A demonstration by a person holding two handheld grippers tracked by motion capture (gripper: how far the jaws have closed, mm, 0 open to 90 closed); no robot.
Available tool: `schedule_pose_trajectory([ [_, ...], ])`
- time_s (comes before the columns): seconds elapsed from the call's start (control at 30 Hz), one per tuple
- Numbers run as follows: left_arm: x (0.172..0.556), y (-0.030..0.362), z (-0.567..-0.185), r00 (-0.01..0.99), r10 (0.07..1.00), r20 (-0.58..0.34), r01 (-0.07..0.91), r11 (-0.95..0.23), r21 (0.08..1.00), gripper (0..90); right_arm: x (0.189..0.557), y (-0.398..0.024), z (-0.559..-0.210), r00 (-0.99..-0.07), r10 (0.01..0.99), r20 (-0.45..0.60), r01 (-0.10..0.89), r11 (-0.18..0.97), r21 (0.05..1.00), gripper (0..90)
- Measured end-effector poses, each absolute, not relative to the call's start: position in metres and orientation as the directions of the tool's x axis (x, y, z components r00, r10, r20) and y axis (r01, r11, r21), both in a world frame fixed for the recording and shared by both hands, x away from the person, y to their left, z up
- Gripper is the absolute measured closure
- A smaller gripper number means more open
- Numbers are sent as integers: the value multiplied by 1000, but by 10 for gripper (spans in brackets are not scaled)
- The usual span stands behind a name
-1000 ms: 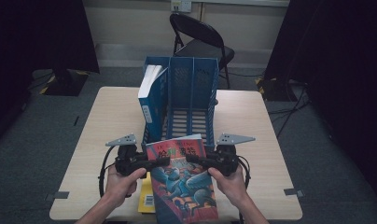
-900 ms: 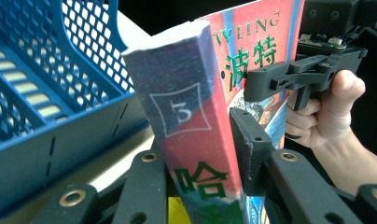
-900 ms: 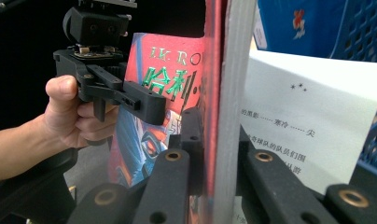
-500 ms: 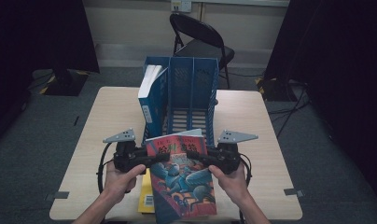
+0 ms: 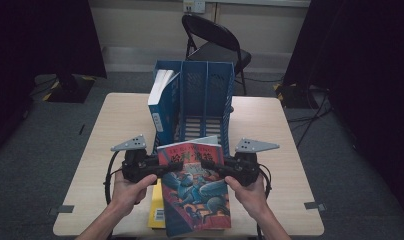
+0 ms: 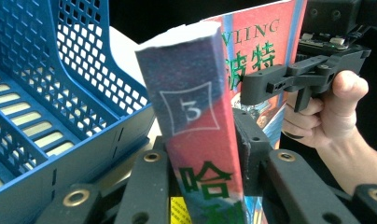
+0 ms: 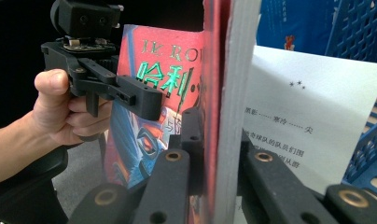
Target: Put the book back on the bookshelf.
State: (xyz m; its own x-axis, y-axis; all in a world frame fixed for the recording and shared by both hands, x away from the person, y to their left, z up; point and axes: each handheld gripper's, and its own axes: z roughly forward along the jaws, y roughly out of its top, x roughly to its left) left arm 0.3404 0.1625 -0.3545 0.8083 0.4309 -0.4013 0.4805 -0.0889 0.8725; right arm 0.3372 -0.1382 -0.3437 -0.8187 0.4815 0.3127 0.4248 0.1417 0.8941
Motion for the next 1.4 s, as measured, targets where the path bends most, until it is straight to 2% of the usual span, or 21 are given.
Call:
schedule_pose_trajectory([
  [0.4,340,168,-335,823,443,-355,423,-63,904,738,336,-133,-328,-833,482,272,368,116,922,832],
  [0.57,340,170,-321,841,455,-293,366,-79,927,742,337,-128,-321,-841,487,236,330,116,937,831],
  [0.73,336,174,-324,845,453,-283,354,-78,932,740,338,-126,-318,-851,473,227,316,117,941,830],
  [0.93,323,173,-327,843,477,-249,323,-79,943,729,332,-124,-325,-865,448,224,311,129,942,825],
  [1.07,323,165,-327,849,465,-251,330,-96,939,666,325,-127,-324,-876,429,220,302,133,944,823],
  [1.17,323,159,-330,859,449,-248,324,-101,941,675,320,-127,-323,-877,438,197,286,148,947,821],
  [1.33,320,162,-331,867,437,-241,311,-96,946,712,319,-132,-326,-874,453,179,279,165,946,764],
  [1.37,318,166,-332,870,432,-239,310,-100,945,715,318,-134,-328,-872,461,166,273,175,946,697],
  [1.4,318,166,-332,870,432,-239,310,-100,945,718,318,-134,-328,-872,461,166,273,175,946,697],
])
